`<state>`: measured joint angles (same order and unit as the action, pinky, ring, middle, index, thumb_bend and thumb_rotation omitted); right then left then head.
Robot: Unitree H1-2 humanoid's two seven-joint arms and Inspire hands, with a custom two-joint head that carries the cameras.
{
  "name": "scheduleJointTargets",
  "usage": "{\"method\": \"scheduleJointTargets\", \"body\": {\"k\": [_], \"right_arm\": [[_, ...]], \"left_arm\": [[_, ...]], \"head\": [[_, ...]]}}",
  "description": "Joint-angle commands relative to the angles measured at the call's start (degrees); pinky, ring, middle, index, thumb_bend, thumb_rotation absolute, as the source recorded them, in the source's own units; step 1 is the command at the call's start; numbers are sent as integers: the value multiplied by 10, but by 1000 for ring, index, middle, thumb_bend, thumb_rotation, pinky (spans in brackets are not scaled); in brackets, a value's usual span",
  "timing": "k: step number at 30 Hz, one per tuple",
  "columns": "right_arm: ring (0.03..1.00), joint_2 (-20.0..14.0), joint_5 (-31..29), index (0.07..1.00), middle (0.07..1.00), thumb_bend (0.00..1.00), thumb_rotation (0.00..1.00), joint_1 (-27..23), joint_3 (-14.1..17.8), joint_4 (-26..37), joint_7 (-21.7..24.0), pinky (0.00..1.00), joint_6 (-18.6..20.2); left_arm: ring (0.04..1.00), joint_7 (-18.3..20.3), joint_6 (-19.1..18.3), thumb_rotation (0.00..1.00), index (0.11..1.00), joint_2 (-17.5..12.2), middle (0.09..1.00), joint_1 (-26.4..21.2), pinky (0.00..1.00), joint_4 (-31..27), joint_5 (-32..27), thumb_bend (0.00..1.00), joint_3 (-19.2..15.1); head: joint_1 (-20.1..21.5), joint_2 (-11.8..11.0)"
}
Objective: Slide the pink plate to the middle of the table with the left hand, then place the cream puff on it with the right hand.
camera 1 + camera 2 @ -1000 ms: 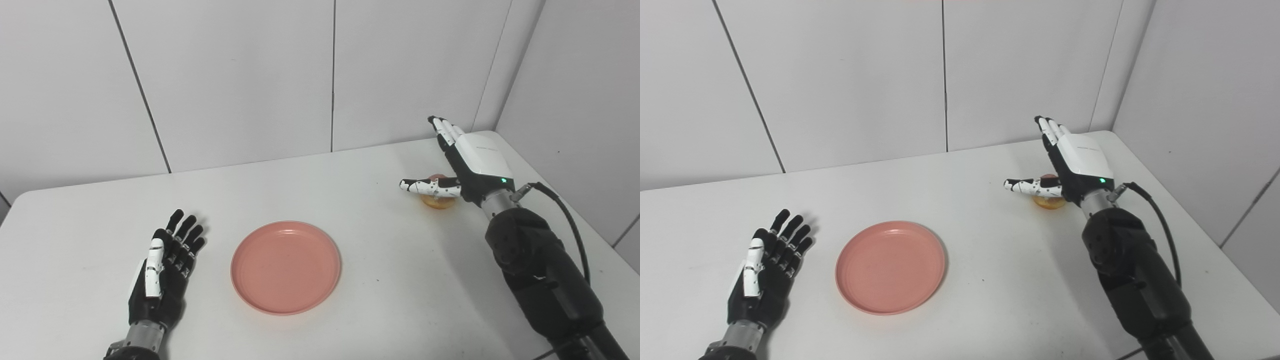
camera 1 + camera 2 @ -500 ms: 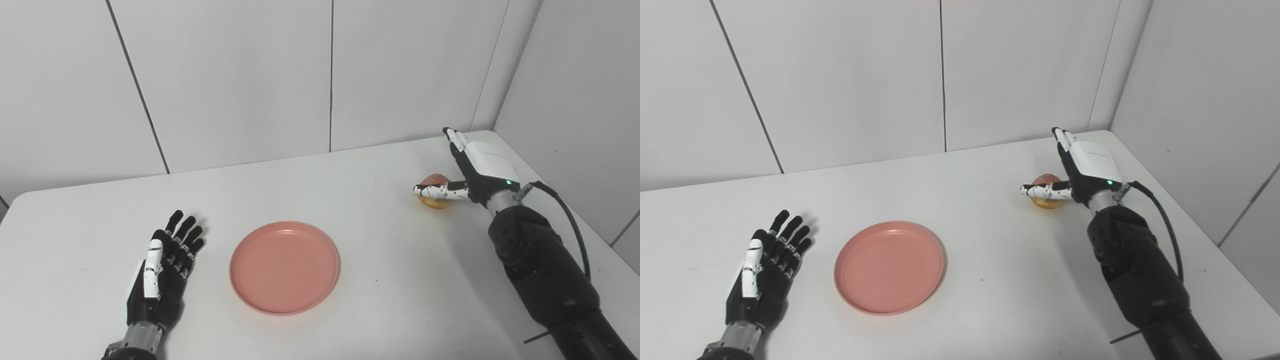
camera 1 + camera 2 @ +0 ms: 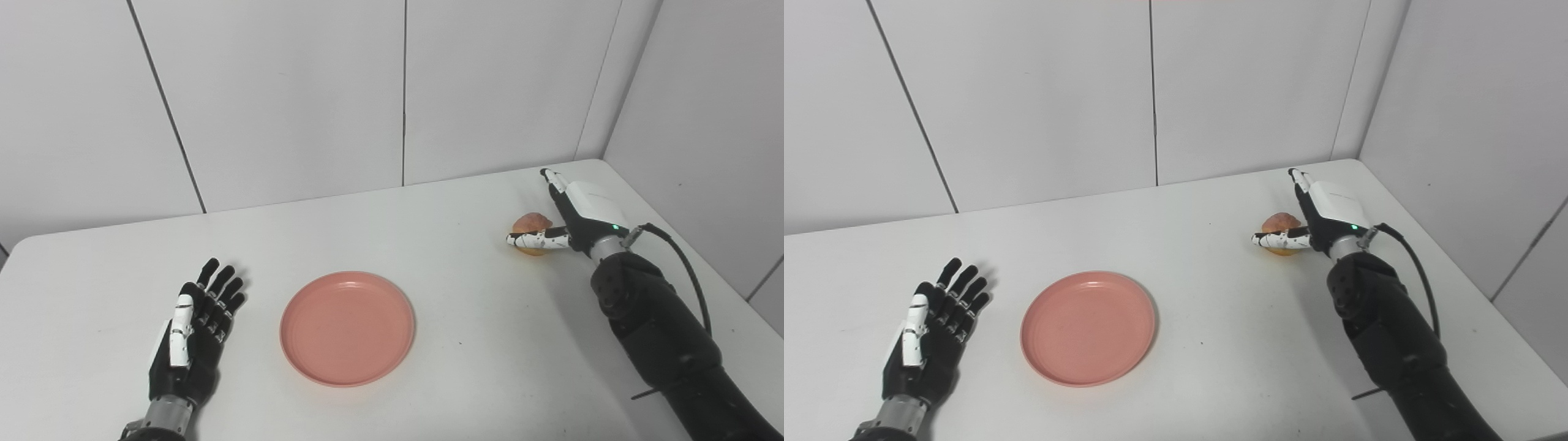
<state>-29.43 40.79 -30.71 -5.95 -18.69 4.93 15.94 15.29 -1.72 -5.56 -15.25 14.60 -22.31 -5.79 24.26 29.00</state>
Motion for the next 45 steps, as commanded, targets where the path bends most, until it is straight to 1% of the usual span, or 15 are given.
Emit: {"method": "scheduleJointTargets", "body": {"k": [1,3,7,12,18,21,31,37,41,45], "right_arm": [[894,-9,-15,966,962,952,591,-35,4,2,-18,750,-24],[882,-7,-28,962,955,948,577,-40,4,-6,-21,737,-29],[891,-6,-47,960,954,945,557,-51,-1,-24,-19,757,-32],[882,-8,-52,948,939,934,548,-59,-15,-40,-22,761,-30],[868,-10,-57,930,923,917,526,-65,-26,-50,-23,745,-30],[867,-11,-59,923,916,915,520,-69,-30,-59,-23,753,-29],[876,-14,-70,917,921,921,490,-74,-35,-76,-14,752,-21],[884,-19,-73,916,920,925,474,-74,-36,-81,-12,765,-25],[850,-22,-79,909,889,921,433,-74,-35,-92,-16,745,-31],[855,-25,-85,908,896,921,402,-75,-34,-102,-14,751,-26]], "left_arm": [[953,0,-36,1000,956,-13,957,41,1000,29,2,314,-4],[952,0,-38,1000,955,-13,956,41,999,29,1,317,-4],[954,0,-42,1000,958,-13,960,40,1000,29,-2,318,-5],[945,-3,-45,1000,944,-12,951,41,990,22,-6,318,-4],[947,-8,-53,1000,947,-10,953,43,992,12,-7,312,-3],[948,-11,-56,1000,949,-9,954,43,993,8,-4,313,-2],[947,-12,-59,1000,950,-10,953,46,991,3,-4,319,-3],[959,-12,-59,1000,958,-10,962,43,999,9,-6,316,-5],[958,-7,-50,1000,958,-11,961,39,1000,23,-7,318,-7],[950,-6,-49,1000,950,-10,954,39,999,26,-6,320,-9]], "head": [[0,2],[0,2],[-1,4],[-2,7],[-3,9],[-3,9],[-2,14],[0,14],[0,13],[0,13]]}}
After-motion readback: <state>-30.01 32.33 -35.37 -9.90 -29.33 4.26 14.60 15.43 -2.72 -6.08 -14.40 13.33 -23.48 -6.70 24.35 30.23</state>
